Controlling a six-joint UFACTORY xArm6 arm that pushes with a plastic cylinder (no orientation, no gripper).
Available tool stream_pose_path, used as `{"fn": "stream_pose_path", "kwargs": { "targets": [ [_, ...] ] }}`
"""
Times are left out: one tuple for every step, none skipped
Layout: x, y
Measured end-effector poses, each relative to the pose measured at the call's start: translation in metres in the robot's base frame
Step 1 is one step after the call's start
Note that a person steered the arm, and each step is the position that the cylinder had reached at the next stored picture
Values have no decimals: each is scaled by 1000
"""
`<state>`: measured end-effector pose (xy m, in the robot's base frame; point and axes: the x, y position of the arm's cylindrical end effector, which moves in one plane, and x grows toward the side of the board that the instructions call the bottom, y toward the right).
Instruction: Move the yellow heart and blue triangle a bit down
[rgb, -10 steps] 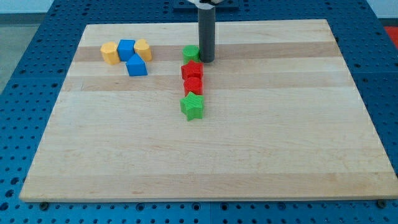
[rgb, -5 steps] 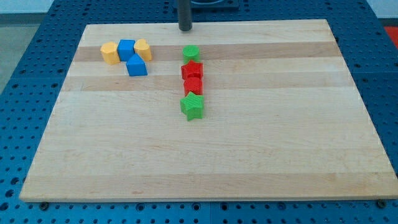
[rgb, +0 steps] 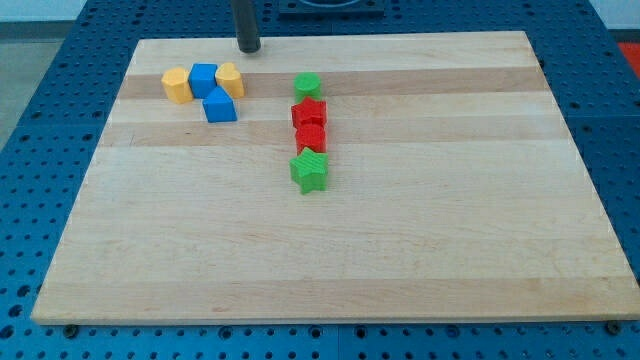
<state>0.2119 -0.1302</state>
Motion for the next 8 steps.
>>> {"fn": "stream_pose_path", "kwargs": {
  "targets": [
    [6, -2],
    [62, 8],
    [72, 8],
    [77, 4],
    [80, -29],
    [92, -49],
    [110, -64],
    [125, -70]
  ]
}}
